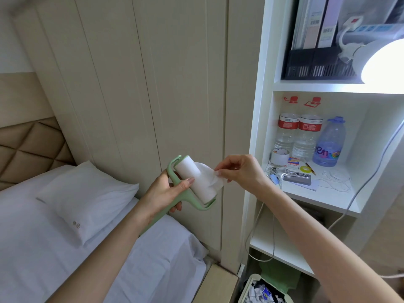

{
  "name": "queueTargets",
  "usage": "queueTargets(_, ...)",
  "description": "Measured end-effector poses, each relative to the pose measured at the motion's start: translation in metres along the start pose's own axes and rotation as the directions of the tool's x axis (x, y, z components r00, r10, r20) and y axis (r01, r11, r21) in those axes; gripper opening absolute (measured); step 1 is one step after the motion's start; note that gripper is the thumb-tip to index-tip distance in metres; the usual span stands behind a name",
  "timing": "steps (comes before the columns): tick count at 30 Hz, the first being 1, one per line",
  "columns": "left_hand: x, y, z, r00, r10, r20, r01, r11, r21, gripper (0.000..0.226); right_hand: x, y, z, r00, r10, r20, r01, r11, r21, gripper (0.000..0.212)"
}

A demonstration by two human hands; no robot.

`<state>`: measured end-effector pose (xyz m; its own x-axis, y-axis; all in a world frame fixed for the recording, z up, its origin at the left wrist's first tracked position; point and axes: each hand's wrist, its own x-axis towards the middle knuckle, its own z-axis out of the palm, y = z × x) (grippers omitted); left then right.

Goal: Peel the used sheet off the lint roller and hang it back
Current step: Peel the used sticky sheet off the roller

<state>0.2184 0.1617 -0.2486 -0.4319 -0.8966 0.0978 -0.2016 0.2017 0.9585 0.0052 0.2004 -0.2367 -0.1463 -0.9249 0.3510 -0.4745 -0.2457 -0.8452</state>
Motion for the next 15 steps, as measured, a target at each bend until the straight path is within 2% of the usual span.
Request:
queueTargets(4,0.000,0.001,0.001,1.000,-0.006,0.009,0.006,1.000,0.004,0.034,-0.001,0.004,0.002,0.987,0.012,-0.157,-0.019,0.999,-0.047,0.007)
queueTargets(8,-0.002,0.002,0.003,1.000,-0.007,0.021,0.007,1.000,0.006,0.032,-0.003,0.004,0.004,0.978,0.071,-0.196,-0.049,0.992,0.115,0.016)
queueTargets(10,-0.003,0.002,0.003,1.000,-0.018,0.025,0.018,1.000,0.011,0.031,-0.004,0.002,0.000,0.987,0.108,-0.116,-0.069,0.952,0.299,0.020)
queueTargets(12,-0.004,0.001,0.002,1.000,-0.021,0.019,0.021,1.000,0.010,0.030,-0.005,0.001,-0.008,0.991,0.122,0.052,-0.132,0.855,0.502,0.012)
queueTargets(13,-0.005,0.001,0.001,1.000,-0.018,0.013,0.018,1.000,0.010,0.029,-0.006,0.001,-0.012,0.984,0.113,0.139,-0.172,0.810,0.560,0.006)
queueTargets(15,-0.005,0.000,0.000,1.000,-0.011,0.000,0.011,1.000,0.011,0.028,-0.008,0.001,-0.017,0.963,0.080,0.257,-0.221,0.781,0.584,0.015)
